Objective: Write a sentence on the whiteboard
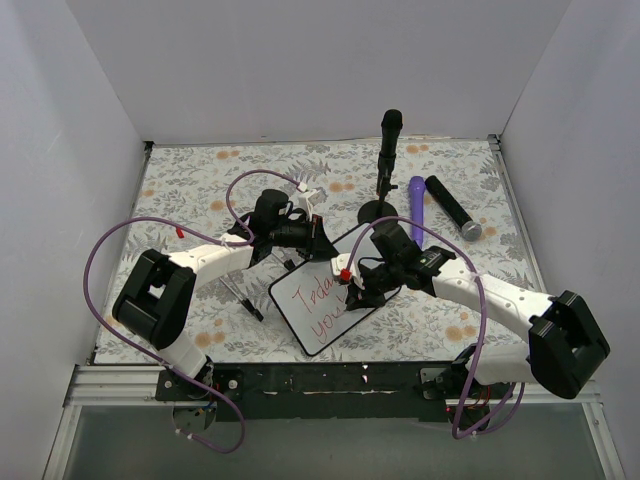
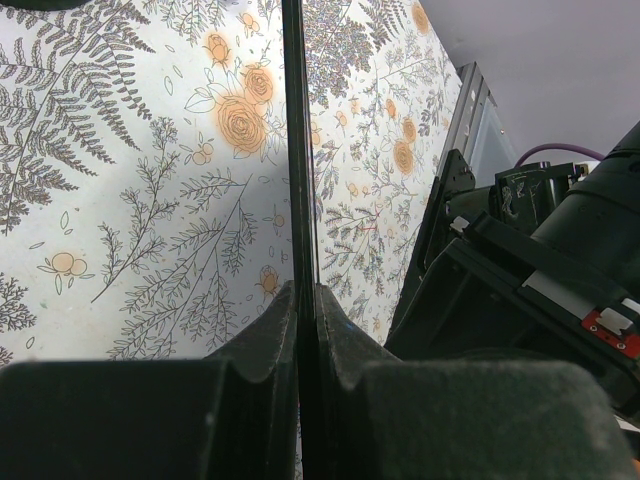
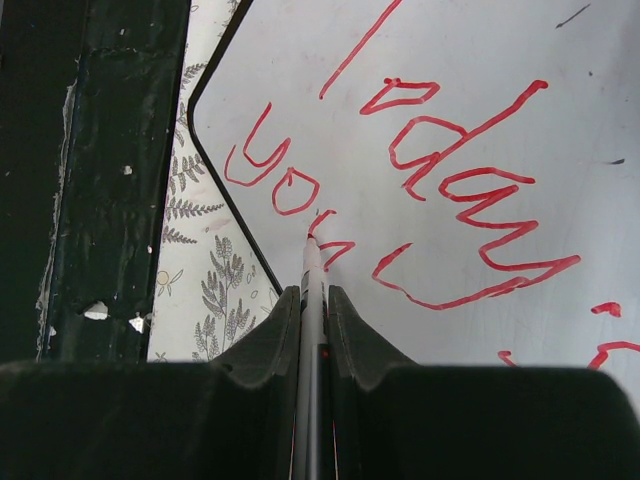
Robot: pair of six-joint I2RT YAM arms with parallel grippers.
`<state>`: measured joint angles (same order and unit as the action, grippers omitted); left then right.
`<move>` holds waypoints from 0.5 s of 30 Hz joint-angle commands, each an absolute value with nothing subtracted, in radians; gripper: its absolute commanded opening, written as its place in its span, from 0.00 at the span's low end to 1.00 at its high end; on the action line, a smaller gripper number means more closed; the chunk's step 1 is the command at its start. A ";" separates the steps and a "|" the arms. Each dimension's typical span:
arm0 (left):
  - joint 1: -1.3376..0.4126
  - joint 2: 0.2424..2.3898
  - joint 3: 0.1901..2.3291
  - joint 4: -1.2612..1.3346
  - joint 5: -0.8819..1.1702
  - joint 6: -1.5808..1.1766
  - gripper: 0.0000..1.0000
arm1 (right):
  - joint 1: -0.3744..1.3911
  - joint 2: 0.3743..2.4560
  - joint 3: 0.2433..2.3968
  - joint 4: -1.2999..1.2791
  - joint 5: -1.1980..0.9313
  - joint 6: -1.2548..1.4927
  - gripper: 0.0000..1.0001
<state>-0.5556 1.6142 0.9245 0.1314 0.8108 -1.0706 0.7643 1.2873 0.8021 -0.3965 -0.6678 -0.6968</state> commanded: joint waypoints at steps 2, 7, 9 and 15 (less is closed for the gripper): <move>-0.557 1.598 0.950 0.161 0.821 -0.979 0.00 | 0.758 1.259 0.790 -0.402 -0.638 -0.721 0.01; -0.557 1.598 0.950 0.158 0.818 -0.977 0.00 | 0.750 1.253 0.793 -0.402 -0.638 -0.723 0.01; -0.557 1.598 0.950 0.156 0.819 -0.976 0.00 | 0.747 1.252 0.795 -0.403 -0.640 -0.721 0.01; -0.557 1.600 0.951 0.156 0.821 -0.974 0.00 | 0.723 1.232 0.816 -0.428 -0.695 -0.733 0.01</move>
